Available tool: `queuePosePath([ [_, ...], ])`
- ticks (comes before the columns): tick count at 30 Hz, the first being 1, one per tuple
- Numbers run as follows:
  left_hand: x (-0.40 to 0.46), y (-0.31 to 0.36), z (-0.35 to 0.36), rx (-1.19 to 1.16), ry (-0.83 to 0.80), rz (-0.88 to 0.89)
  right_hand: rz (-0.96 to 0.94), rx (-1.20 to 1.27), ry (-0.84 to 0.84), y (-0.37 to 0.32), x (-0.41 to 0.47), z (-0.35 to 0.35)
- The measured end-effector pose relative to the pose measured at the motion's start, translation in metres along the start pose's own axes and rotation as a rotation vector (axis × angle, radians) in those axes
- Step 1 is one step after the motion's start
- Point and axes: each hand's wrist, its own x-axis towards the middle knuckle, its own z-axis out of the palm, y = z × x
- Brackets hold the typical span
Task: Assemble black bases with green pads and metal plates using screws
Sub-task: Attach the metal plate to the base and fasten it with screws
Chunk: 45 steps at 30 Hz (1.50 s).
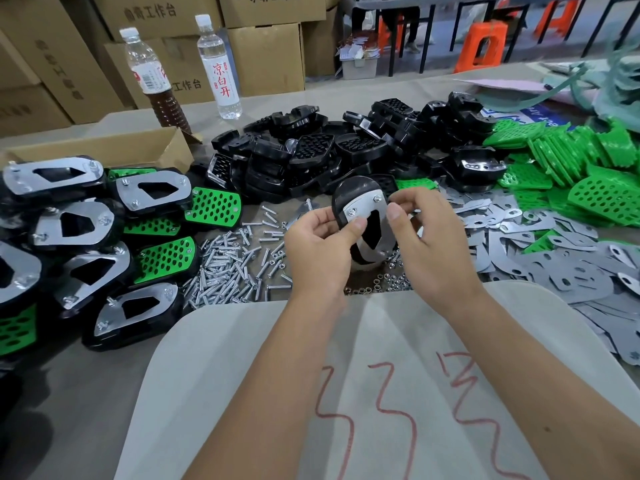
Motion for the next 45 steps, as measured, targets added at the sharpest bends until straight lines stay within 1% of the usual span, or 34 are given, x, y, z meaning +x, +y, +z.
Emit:
queuePosePath([
  [3,0.006,0.006,-0.007,-0.020,0.053,0.012,-0.025,-0.028,0.002,0.000,-0.001,0.000],
  [6,0.022,0.019,-0.031,-0.092,0.197,0.006,-0.053,-0.022,-0.022,-0.001,-0.004,0.004],
  [8,0.032,0.028,-0.050,-0.183,0.285,-0.012,-0.113,-0.039,-0.057,-0.003,-0.005,0.010],
  [11,0.040,0.037,-0.071,-0.212,0.392,0.012,-0.241,-0.119,-0.207,-0.012,-0.003,0.022],
  [13,0.043,0.042,-0.078,-0.147,0.403,0.038,-0.288,-0.154,-0.305,-0.019,0.000,0.032],
  [14,0.042,0.044,-0.079,-0.083,0.368,0.045,-0.295,-0.146,-0.310,-0.023,0.001,0.036],
  [15,0.041,0.045,-0.078,-0.006,0.293,0.040,-0.299,-0.128,-0.281,-0.028,0.001,0.041],
  [18,0.032,0.046,-0.069,0.225,-0.024,-0.018,-0.318,-0.120,-0.142,-0.033,0.001,0.045],
  [20,0.027,0.044,-0.064,0.328,-0.183,-0.070,-0.324,-0.150,-0.162,-0.030,0.001,0.043],
  [22,0.024,0.044,-0.063,0.415,-0.260,-0.122,-0.365,-0.208,-0.244,-0.026,0.003,0.039],
  [25,0.022,0.046,-0.067,0.453,-0.314,-0.207,-0.443,-0.226,-0.341,-0.021,0.006,0.034],
  [29,0.021,0.048,-0.069,0.464,-0.354,-0.231,-0.458,-0.116,-0.427,-0.014,0.008,0.025],
  [33,0.022,0.049,-0.070,0.520,-0.394,-0.203,-0.444,-0.138,-0.399,-0.011,0.009,0.021],
  [35,0.021,0.049,-0.070,0.521,-0.403,-0.203,-0.438,-0.157,-0.413,-0.012,0.009,0.022],
  [38,0.021,0.050,-0.071,0.486,-0.420,-0.242,-0.466,-0.178,-0.448,-0.014,0.008,0.020],
  [42,0.021,0.052,-0.071,0.439,-0.374,-0.284,-0.443,-0.158,-0.430,-0.017,0.008,0.016],
  [45,0.020,0.052,-0.070,0.463,-0.415,-0.279,-0.442,-0.203,-0.451,-0.019,0.005,0.016],
])
